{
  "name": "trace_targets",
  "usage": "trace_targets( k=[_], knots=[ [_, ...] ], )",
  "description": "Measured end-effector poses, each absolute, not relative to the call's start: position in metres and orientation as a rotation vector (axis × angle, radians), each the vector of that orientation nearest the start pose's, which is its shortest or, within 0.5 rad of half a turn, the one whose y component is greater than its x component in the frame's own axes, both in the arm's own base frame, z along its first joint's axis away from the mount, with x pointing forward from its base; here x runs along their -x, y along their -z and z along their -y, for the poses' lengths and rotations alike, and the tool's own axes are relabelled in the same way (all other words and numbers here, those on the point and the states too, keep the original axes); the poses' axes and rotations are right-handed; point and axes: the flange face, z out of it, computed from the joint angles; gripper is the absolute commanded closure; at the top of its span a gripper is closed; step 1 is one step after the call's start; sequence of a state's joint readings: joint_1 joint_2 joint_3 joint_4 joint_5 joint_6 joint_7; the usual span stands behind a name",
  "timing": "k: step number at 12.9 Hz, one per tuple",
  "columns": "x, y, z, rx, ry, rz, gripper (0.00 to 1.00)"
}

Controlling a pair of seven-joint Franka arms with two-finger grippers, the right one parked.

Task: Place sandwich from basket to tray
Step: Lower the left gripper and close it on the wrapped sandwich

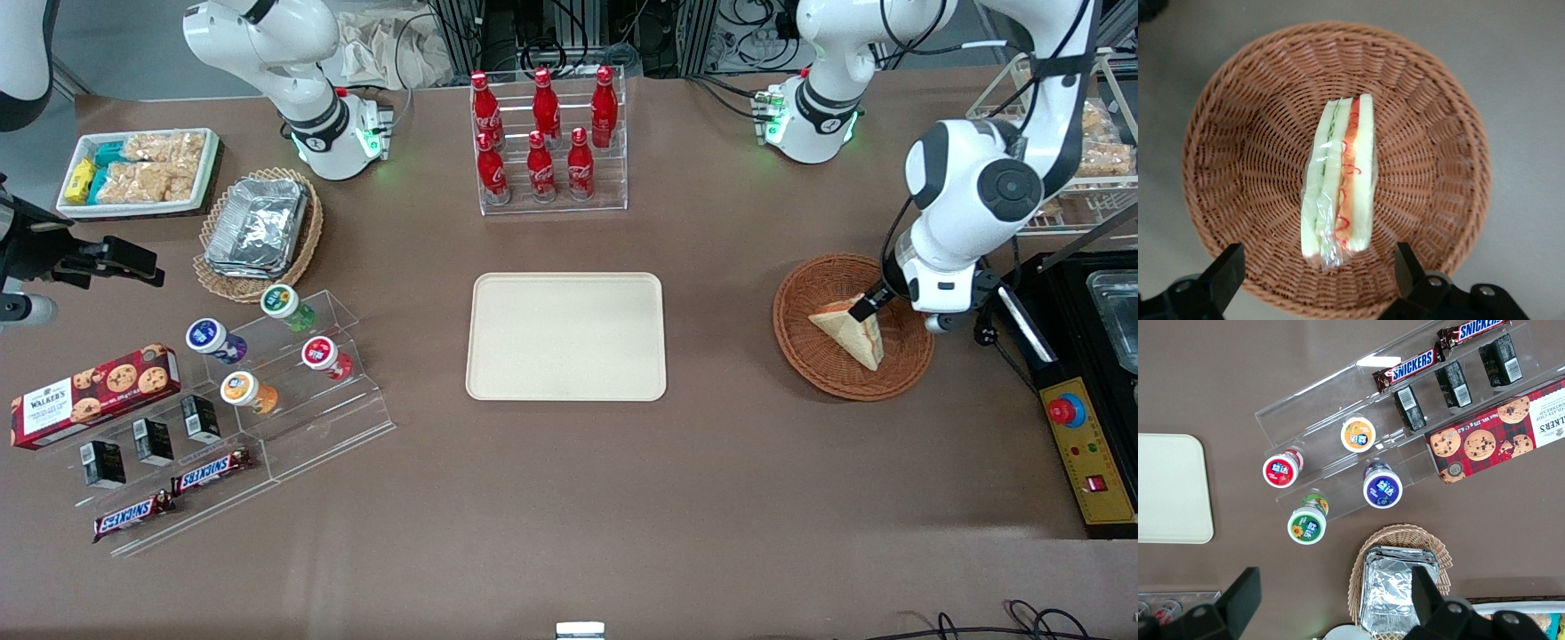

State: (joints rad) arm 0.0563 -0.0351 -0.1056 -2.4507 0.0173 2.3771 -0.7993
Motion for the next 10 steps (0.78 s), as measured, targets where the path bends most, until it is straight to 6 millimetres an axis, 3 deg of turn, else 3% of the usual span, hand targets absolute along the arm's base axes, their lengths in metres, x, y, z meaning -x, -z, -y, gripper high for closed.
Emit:
trace_targets(
  k=[4,5,7,10],
  knots=[
    [-0.461,-0.268,0.019,2.915,-0.011,1.143,0.0],
    [-0.46,-0.261,0.019,2.917,-0.01,1.143,0.13],
    [-0.459,-0.253,0.019,2.915,-0.023,1.144,1.0],
    [-0.46,-0.254,0.019,2.918,-0.008,1.148,1.0]
  ],
)
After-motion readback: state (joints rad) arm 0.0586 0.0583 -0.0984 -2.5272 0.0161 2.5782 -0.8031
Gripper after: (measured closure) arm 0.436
